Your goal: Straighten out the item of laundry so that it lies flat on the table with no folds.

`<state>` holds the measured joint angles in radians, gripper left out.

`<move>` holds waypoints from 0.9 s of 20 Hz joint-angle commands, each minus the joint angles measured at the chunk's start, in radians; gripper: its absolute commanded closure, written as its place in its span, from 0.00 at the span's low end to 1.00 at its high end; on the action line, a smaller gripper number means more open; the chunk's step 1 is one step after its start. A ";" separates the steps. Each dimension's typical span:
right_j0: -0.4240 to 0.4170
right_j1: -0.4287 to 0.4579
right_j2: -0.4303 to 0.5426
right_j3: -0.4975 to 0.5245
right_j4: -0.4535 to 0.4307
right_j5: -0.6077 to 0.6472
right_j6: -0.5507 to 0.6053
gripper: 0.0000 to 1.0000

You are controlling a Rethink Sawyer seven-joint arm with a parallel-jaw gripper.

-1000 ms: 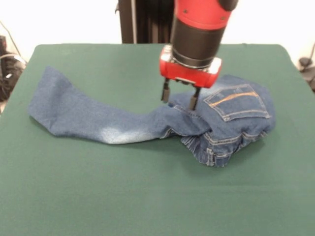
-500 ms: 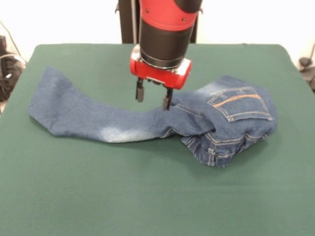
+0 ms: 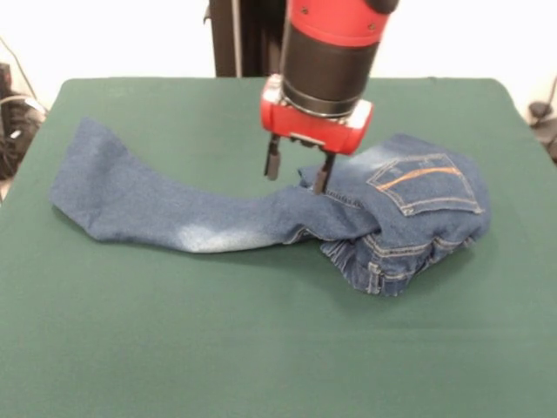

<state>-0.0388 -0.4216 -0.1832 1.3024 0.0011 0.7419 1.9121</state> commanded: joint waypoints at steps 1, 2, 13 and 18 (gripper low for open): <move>0.055 0.001 0.023 -0.004 0.017 0.071 0.184 0.00; 0.049 -0.006 0.029 0.010 0.018 0.049 0.173 0.00; -0.101 -0.156 0.096 0.276 -0.112 -0.299 -0.024 0.00; -0.072 -0.225 0.042 0.272 -0.195 -0.266 -0.037 0.00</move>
<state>-0.1434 -0.5948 -0.1856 1.4415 -0.1100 0.4956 1.9121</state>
